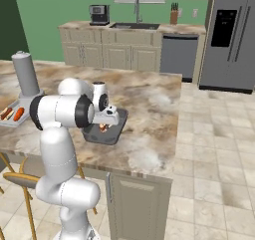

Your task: Place one cooked food and one vegetable from the large plate to each tupperware container.

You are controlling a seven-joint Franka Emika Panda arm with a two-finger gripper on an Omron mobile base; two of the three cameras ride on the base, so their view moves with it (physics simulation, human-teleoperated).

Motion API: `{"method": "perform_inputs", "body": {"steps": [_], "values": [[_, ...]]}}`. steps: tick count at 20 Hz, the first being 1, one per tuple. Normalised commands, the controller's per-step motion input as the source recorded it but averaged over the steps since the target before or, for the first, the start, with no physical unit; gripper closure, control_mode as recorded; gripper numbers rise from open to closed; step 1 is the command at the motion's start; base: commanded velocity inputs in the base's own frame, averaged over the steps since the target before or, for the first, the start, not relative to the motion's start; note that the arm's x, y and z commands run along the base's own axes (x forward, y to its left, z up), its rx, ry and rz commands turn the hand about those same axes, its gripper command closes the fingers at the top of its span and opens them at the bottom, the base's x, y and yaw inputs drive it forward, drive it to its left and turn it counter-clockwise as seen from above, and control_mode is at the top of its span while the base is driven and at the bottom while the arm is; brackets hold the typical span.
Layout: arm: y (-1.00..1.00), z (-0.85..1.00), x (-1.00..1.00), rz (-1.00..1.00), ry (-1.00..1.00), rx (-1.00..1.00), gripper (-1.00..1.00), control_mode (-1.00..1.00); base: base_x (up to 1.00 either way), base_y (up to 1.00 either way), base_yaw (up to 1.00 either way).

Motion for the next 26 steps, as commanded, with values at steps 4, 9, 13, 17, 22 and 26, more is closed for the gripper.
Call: {"method": "perform_inputs", "body": {"steps": [4, 9, 13, 17, 22, 26], "values": [[0.20, 0.00, 0.00, 0.00, 0.02, 0.00, 1.00, -1.00, 0.00, 0.00, 0.00], [0.08, 0.00, 0.06, 0.00, 0.00, 0.00, 1.00, -1.00, 0.00, 0.00, 0.00], [0.09, 0.00, 0.00, 0.00, 0.00, 0.00, -1.00, -1.00, 0.00, 0.00, 0.00], [0.03, 0.00, 0.04, 0.00, 0.00, 0.00, -1.00, -1.00, 0.00, 0.00, 0.00], [0.00, 0.00, 0.10, 0.00, 0.00, 0.00, -1.00, -1.00, 0.00, 0.00, 0.00], [0.00, 0.05, 0.02, 0.00, 0.00, 0.00, -1.00, -1.00, 0.00, 0.00, 0.00]]}}
